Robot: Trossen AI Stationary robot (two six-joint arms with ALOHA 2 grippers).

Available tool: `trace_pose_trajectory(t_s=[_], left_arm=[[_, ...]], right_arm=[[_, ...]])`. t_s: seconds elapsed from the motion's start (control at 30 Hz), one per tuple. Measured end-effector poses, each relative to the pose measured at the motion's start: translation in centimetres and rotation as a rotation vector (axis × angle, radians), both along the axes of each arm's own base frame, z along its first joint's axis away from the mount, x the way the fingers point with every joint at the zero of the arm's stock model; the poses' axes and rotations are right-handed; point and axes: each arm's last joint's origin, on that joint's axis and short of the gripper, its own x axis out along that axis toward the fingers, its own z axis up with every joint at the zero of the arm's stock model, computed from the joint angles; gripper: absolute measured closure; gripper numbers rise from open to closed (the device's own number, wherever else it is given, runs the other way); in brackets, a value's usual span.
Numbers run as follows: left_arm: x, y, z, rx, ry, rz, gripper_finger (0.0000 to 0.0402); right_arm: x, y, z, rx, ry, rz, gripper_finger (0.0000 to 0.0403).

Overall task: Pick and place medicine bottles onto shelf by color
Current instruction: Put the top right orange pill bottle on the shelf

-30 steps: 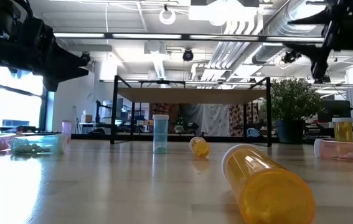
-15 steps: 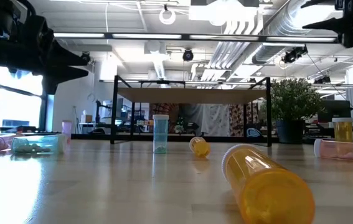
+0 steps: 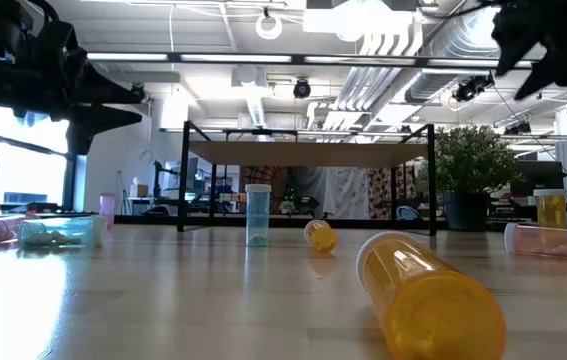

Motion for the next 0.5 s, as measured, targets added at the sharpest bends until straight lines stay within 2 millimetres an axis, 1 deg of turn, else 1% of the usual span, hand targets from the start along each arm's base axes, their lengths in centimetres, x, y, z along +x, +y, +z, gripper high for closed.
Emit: trace_pose_trajectory(t_s=[0.23, 0.5], left_arm=[[0.0, 0.0, 0.0, -0.029, -0.013, -0.002, 0.0236], [0.0, 0.0, 0.0, -0.030, -0.013, -0.002, 0.0236]], right_arm=[[3.0, 0.1, -2.3, 0.094, 0.183, 0.053, 0.0201], [5.0, 0.0, -3.9, 0.152, 0.311, 0.069, 0.0201]])
